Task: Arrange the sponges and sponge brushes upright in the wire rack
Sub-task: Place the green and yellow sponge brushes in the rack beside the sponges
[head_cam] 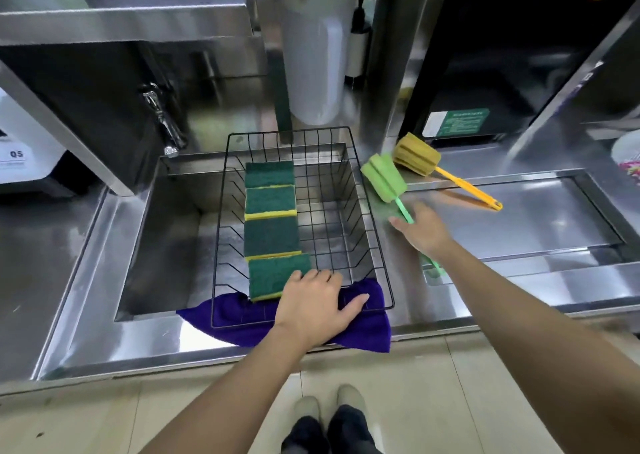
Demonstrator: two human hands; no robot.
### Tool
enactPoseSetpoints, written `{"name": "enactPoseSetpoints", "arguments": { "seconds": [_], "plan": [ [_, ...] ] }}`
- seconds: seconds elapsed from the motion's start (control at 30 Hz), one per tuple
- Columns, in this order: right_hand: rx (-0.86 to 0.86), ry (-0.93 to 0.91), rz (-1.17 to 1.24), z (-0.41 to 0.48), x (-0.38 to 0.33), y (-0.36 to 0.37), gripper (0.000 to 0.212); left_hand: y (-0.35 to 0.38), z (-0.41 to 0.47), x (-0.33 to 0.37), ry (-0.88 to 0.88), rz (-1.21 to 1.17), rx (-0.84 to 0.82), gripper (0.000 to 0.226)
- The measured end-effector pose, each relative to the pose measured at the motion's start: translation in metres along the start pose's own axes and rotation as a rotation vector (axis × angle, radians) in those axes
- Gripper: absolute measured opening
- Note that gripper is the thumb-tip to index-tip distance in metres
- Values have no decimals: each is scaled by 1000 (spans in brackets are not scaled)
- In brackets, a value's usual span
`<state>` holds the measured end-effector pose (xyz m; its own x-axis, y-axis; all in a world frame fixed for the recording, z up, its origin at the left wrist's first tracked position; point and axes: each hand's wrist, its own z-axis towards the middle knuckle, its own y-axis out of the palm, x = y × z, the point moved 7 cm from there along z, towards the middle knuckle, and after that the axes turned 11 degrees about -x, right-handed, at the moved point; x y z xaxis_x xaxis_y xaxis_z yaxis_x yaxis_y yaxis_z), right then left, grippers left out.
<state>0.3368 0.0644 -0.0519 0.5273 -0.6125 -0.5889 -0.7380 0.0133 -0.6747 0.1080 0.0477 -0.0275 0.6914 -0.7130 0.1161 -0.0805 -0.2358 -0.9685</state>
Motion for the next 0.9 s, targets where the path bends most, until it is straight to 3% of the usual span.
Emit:
{"name": "enactPoseSetpoints", "arguments": {
  "seconds": [0.13,0.47,0.6,0.77,0.9],
  "plan": [
    [66,47,-158,-13,11,-4,11,2,1,1,9,-5,-11,65],
    [387,-250,241,-39,-81,-62,14,0,-5,-7,27,-49,11,58],
    [205,-295,419,-33,-116,-40,12,-2,-13,-10,82,-79,38,53],
    [-20,-215,187,-26,-122,35,19,-2,-19,-14,54,-70,41,55],
    [-90,-141,131,-14,-111,80,23,-1,-22,-17,45,-66,34,57]
  ]
}}
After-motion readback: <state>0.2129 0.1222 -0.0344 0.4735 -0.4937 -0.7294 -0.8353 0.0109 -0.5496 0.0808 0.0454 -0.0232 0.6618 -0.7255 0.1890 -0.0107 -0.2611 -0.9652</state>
